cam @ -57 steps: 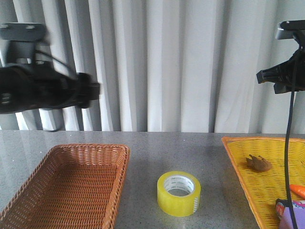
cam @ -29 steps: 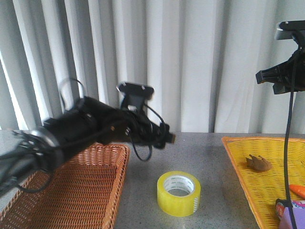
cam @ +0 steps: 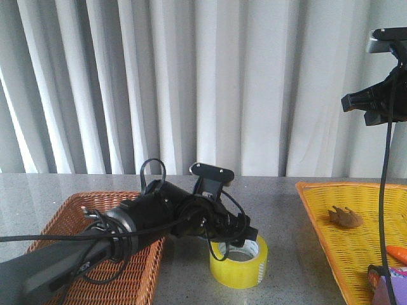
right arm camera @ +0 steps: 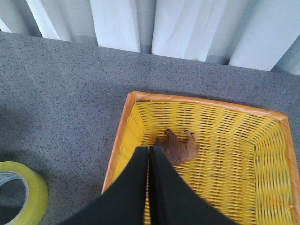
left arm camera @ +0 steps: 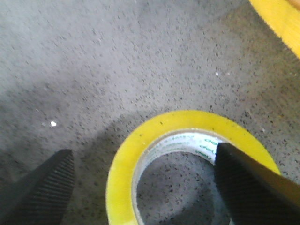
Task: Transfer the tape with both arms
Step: 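Reach the left gripper down and grasp the tape roll's rim, then lift the tape with the left gripper and carry it over the brown basket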
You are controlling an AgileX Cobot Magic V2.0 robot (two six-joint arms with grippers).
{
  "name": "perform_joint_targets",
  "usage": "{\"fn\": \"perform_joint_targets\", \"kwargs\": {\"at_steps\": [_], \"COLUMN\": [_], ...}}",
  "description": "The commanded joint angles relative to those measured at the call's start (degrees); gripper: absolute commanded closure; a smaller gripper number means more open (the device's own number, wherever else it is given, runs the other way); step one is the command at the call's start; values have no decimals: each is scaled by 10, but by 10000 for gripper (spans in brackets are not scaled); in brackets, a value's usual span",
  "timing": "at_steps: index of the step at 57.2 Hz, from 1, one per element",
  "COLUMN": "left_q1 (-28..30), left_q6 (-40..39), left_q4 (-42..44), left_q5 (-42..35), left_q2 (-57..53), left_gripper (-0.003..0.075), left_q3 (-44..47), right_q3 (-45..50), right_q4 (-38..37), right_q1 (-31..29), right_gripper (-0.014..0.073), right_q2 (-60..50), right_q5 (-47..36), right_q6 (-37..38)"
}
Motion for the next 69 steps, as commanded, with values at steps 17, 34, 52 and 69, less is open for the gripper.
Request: {"fn": "perform_joint_targets", "kwargs": {"at_steps": [17,34,52,69], "left_q1": [-2,0,0,0], "left_q6": [-17,-17,-17,-17], "left_q4": [-19,-3,-4,27], "left_q5": [-24,11,10,-1], "left_q2": [-8,-8,-8,-45], "left_gripper": [144,197,550,725], "left_q3": [-24,-24,-24,-24], "right_q3": [-14,-14,-14,-14], "right_q4": [0,0,0,0], "right_q1": [-3,-3,-3,-3], "right_gripper": [602,602,602,602], "right_q2": [-27,-27,-27,-27], "right_q5": [-32,-32,-32,-32], "right_q6": [-2,-2,-2,-2]}}
